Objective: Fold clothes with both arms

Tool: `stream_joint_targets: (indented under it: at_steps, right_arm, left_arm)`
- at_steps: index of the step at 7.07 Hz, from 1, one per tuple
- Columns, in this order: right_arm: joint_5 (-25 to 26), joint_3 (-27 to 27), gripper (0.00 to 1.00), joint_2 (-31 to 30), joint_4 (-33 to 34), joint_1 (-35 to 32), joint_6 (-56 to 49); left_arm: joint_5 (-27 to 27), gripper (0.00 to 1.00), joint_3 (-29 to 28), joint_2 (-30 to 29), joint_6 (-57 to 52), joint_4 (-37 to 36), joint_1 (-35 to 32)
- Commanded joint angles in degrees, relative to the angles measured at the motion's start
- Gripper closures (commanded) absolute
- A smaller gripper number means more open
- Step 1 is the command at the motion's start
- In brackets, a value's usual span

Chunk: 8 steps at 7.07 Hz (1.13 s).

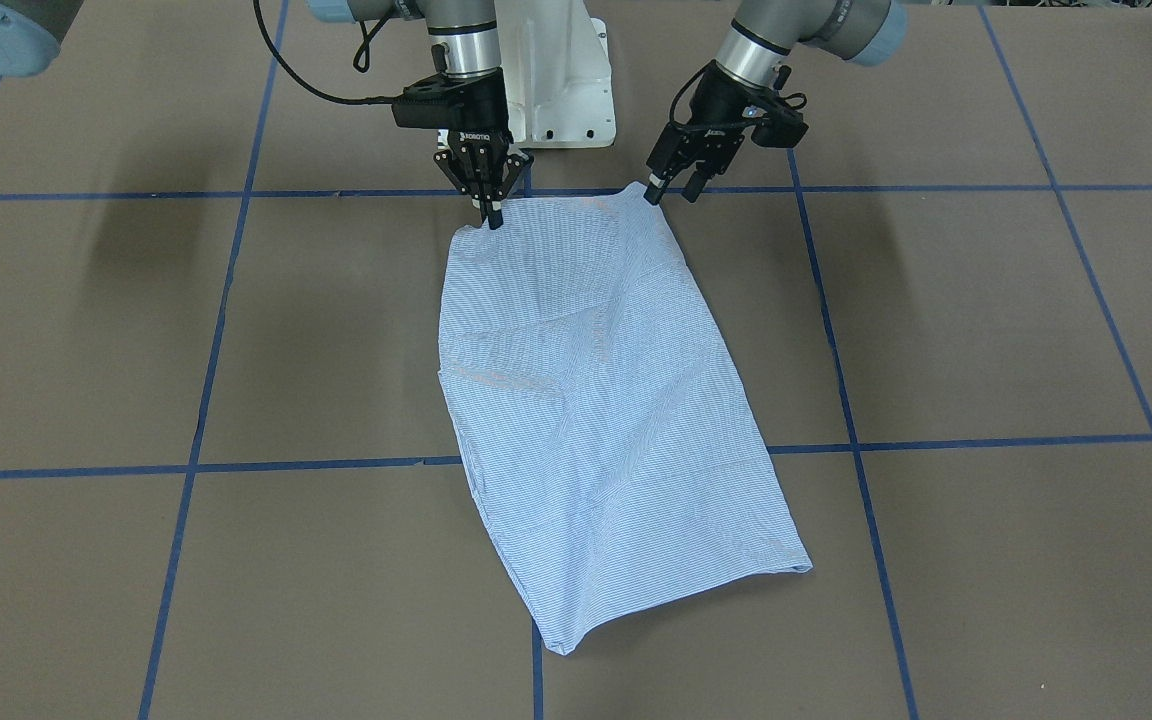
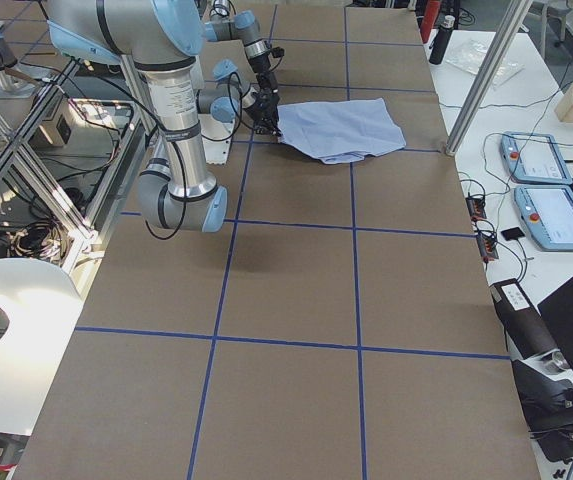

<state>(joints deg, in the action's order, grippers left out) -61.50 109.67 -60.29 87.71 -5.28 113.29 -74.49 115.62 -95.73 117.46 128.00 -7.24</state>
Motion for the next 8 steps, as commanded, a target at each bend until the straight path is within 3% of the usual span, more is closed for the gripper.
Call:
stream_joint_targets:
  at_steps: [1, 8]
  right_arm:
    - [0.07, 0.02, 1.00, 0.00, 0.00, 0.00, 0.01]
    - [0.07, 0.02, 1.00, -0.18, 0.00, 0.00, 0.01]
  left_arm:
    - [0.57, 0.21, -0.05, -4.11, 3.56, -6.70, 2.06]
    - [-0.04, 0.23, -2.16, -3.41, 0.49, -6.88, 2.24]
